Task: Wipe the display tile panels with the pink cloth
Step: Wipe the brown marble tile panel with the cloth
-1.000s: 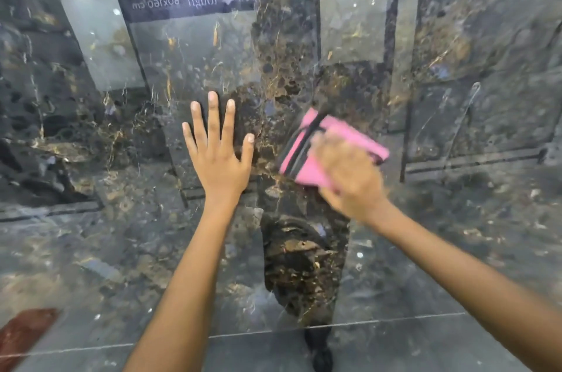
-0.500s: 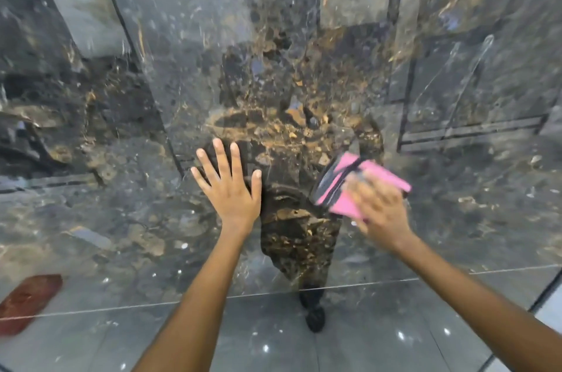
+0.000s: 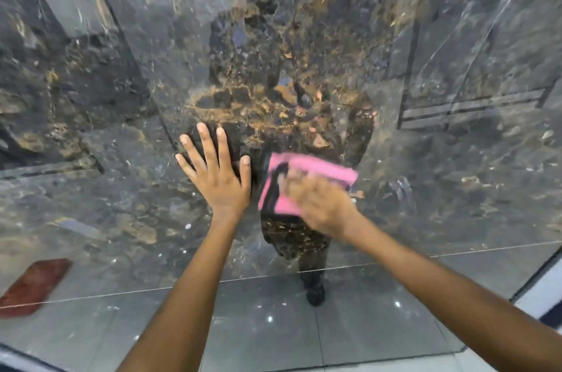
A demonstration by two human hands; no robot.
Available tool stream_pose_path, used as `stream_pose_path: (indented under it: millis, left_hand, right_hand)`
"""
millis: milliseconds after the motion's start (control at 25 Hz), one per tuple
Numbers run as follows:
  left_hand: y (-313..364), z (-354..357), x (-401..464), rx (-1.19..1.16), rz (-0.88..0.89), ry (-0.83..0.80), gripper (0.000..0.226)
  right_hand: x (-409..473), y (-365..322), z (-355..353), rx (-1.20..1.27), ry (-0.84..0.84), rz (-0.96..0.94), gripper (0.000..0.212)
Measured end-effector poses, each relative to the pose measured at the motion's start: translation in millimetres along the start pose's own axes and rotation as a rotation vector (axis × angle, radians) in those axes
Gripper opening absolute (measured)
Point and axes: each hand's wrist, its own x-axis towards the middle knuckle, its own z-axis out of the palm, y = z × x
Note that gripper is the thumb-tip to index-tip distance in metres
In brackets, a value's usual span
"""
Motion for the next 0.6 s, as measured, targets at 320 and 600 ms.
stream_pose_path:
  millis: [320, 600]
  left_hand:
    - [2.3, -2.8, 3.7, -0.003, -0.031, -0.04, 0.062]
    - [14.1, -11.3, -94.6, -0.001, -0.186, -0.244, 0.066]
  right_hand:
    - [-51.3, 66.5, -48.6, 0.136, 0.03, 0.318, 0.051]
    - [-106.0, 7.0, -31.1, -0.011, -0.353, 0.0, 0.102]
